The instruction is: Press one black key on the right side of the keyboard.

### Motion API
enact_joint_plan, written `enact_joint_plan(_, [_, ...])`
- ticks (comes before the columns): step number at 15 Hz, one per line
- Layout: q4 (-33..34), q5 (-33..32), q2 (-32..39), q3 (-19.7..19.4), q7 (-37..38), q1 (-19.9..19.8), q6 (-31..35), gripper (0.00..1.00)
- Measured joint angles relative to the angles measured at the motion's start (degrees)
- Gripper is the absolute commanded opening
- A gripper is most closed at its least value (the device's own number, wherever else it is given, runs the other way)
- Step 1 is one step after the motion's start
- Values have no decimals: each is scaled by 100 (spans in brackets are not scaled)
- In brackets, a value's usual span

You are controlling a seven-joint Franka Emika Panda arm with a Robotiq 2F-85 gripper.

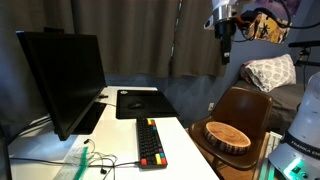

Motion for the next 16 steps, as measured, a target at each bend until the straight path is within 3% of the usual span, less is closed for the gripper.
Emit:
enact_joint_plan(3, [-385, 458, 40, 240, -355, 454, 484, 100])
enact_joint_plan(7, [-773, 713, 249, 466, -883, 832, 1651, 100])
enact_joint_plan(16, [-948, 1058, 1381, 418, -2420, 913, 4814, 100])
